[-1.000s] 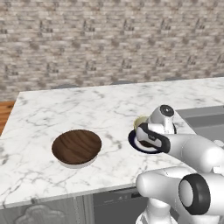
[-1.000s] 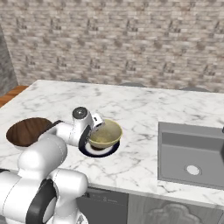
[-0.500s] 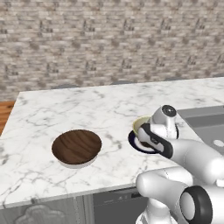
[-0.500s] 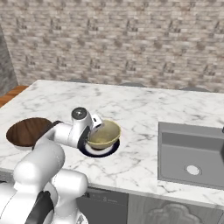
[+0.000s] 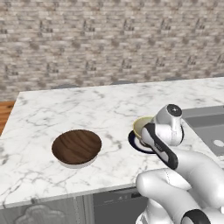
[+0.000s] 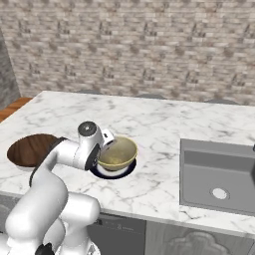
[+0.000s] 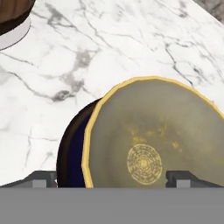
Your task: Move the bowls from the cabinet to the plates on the dining table.
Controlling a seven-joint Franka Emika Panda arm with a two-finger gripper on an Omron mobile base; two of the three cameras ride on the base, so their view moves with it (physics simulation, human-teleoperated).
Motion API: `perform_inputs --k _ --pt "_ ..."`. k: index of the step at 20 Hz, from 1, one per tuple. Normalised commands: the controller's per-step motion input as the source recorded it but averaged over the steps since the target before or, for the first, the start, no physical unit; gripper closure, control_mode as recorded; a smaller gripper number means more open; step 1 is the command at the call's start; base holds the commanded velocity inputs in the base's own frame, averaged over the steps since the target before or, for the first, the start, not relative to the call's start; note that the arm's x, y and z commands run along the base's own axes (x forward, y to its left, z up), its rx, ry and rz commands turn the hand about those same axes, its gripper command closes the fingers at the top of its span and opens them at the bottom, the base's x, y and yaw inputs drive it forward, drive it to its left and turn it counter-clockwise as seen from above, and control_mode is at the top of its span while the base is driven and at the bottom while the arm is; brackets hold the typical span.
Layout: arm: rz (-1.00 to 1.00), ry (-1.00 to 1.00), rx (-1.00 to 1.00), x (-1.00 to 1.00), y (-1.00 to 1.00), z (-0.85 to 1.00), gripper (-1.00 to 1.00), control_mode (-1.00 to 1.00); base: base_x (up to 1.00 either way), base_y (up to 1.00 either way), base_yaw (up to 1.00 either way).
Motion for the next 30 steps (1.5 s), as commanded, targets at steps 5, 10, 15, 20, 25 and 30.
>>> perform_inputs --k 5,10,15,20,25,30 --pt "0.0 0.0 -0.1 -0.16 0.0 0.28 -1.0 -1.0 0.0 0.0 0.0" --pt "0.0 0.0 -0.06 -0.3 0.0 0.2 -1.0 -1.0 0.0 0.0 0.0" --pt "0.0 0.0 0.0 -0.55 0.0 0.27 -1.0 -1.0 0.0 0.0 0.0" --pt "0.0 -0.01 0.0 -0.72 0.0 0.33 -1.0 -1.0 0.0 0.0 0.0" --pt "0.0 -0.06 0.0 -0.64 0.0 0.33 -1.0 -1.0 0.0 0.0 0.0" --pt "0.0 -0.08 0.0 -0.58 0.0 0.32 -1.0 -1.0 0.0 0.0 0.0"
